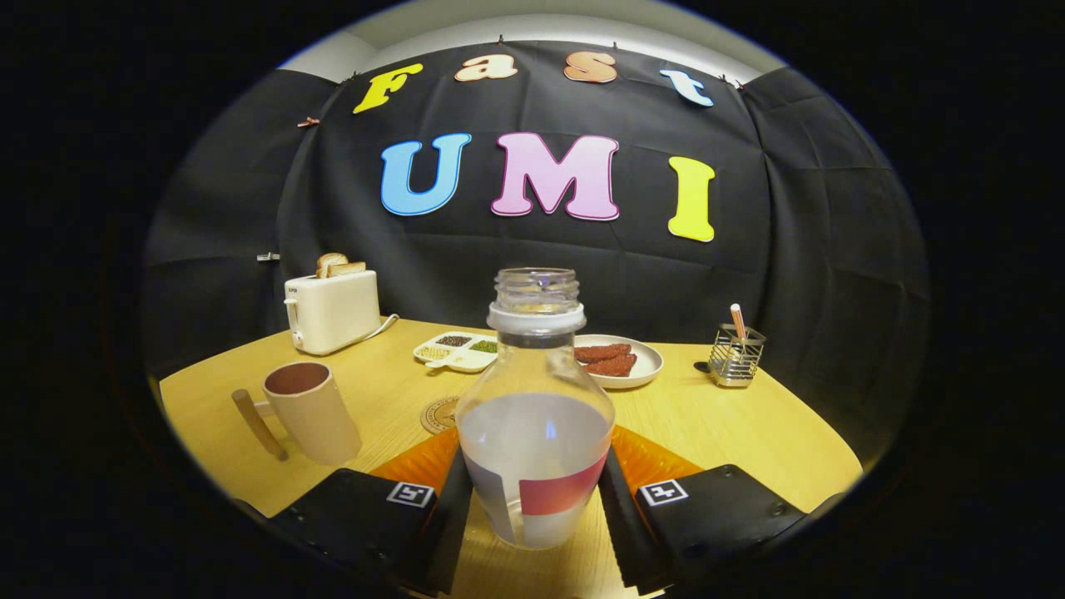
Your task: Take the bottle from table, then pour the juice into the cup, finally place the bottle on the coaster
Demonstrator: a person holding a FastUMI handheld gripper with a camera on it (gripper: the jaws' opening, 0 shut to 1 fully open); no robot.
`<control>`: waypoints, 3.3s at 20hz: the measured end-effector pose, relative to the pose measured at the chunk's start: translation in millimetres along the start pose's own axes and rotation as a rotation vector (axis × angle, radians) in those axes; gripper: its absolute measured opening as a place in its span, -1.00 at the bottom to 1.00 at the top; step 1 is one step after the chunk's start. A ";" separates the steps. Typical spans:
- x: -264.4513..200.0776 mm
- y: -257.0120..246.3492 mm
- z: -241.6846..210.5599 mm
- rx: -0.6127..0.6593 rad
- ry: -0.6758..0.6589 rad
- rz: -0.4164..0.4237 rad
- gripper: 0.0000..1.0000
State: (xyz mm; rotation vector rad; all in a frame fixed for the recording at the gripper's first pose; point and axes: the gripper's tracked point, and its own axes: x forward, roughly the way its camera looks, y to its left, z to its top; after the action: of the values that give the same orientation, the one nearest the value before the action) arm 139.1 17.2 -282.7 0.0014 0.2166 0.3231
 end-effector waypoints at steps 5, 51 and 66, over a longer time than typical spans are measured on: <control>1.4 0.5 15.2 -0.006 0.001 0.002 0.49; 72.3 122.3 47.1 -1.439 -0.025 0.132 0.48; 81.0 142.0 39.5 -1.773 -0.123 0.239 0.48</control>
State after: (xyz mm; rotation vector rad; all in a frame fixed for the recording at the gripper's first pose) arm 177.7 178.7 -256.1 -1.7082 -0.2539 0.6610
